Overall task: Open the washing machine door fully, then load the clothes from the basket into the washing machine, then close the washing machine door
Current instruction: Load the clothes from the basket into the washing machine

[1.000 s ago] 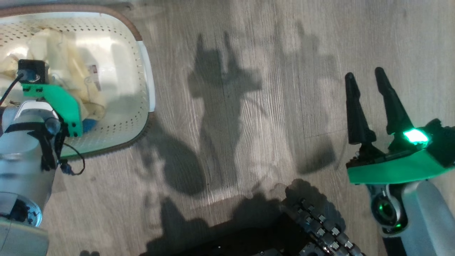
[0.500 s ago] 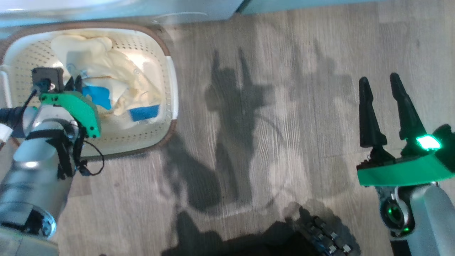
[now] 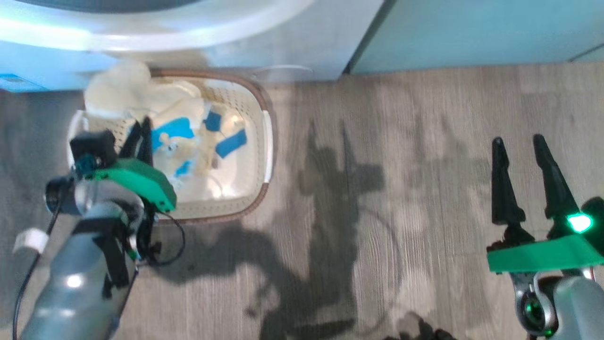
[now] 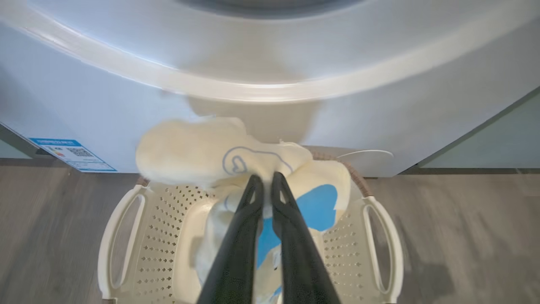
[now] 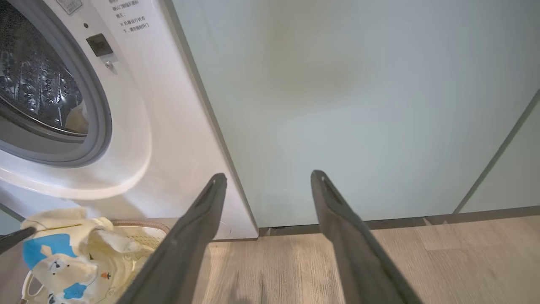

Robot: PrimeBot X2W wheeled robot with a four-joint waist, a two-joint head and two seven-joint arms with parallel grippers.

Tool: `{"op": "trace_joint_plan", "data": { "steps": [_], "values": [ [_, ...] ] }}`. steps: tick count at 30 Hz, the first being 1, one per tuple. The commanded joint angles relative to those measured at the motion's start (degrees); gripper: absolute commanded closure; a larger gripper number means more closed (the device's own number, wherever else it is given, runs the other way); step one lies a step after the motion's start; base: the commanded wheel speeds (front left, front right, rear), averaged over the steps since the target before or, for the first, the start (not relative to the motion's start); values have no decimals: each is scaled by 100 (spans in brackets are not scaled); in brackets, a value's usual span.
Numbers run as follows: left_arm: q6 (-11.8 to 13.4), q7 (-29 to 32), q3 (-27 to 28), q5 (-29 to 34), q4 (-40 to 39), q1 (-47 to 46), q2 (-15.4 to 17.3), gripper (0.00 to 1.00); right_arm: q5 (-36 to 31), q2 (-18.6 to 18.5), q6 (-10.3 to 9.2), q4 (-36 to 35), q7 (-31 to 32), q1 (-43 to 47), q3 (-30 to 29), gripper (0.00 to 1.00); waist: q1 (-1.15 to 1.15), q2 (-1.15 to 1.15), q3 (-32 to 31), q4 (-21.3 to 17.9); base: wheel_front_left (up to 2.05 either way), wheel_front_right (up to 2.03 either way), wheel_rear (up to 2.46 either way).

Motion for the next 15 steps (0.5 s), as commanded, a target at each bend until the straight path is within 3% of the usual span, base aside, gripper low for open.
{"op": "trace_joint_plan", "data": {
  "steps": [1, 15],
  "values": [
    [60, -60, 243, 29, -358, 144, 137, 100, -57, -72, -16, -135, -38, 189, 47, 0, 1, 0, -325, 187, 0, 0, 0],
    [468, -61, 607, 353, -2595, 1828, 44, 100, -302, -72, -16, -37, -38, 743, 6, 0, 1, 0, -1524, 499, 0, 0, 0]
  ]
}}
